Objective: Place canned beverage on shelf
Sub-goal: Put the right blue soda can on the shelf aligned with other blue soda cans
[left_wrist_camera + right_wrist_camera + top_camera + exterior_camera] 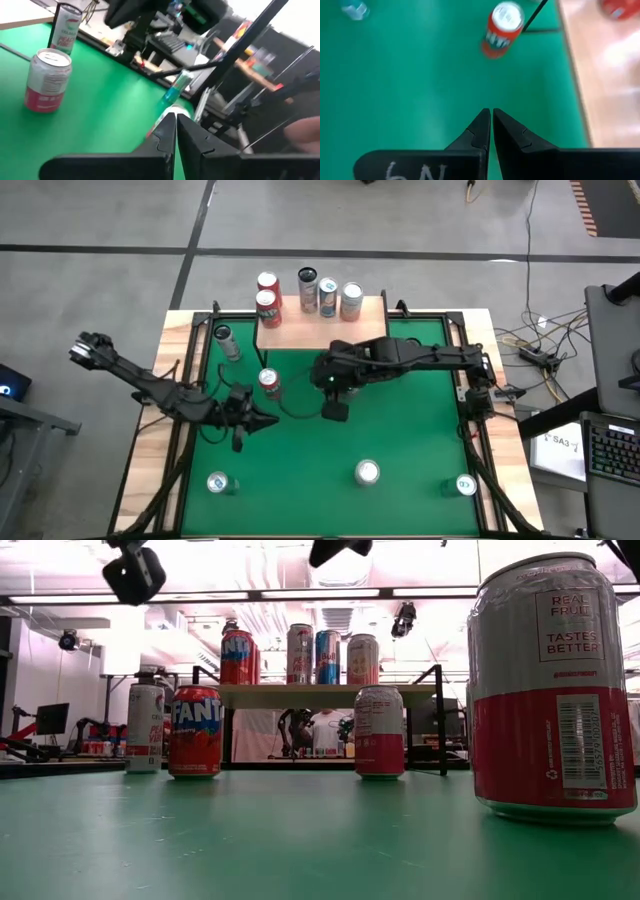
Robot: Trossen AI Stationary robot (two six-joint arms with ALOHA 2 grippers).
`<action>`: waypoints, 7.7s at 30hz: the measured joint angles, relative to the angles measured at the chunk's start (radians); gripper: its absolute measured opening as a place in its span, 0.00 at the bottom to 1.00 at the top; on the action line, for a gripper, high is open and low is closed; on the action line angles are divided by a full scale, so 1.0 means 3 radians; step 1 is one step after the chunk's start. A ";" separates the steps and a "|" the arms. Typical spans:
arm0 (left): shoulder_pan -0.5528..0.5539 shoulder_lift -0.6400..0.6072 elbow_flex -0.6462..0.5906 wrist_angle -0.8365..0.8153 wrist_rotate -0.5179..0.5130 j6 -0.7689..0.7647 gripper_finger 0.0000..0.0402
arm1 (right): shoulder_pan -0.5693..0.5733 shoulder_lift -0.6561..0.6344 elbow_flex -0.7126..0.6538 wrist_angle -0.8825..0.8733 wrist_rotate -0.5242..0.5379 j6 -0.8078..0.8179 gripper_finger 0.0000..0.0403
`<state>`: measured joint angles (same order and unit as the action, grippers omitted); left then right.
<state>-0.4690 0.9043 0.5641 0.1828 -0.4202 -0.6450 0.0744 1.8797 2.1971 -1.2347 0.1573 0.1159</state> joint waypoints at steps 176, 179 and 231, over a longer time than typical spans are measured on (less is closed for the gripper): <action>-0.0401 0.1299 0.0751 -0.0156 -0.0276 0.1529 0.52 | 0.1518 -0.0853 -0.2462 0.2064 0.1775 -0.0810 0.56; -0.0390 0.1420 0.0751 -0.0143 -0.0603 0.1661 0.65 | 0.1497 -0.0773 -0.2379 0.2082 0.1716 -0.0871 0.56; -0.0420 0.1339 0.0583 0.0208 -0.1578 0.2247 0.53 | 0.1272 -0.0680 -0.1233 0.2159 0.1658 -0.1400 0.81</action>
<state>-0.5950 1.3058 0.7391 0.2452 -0.8935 0.0291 0.4561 1.6758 1.8273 -0.5871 0.6546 -0.3042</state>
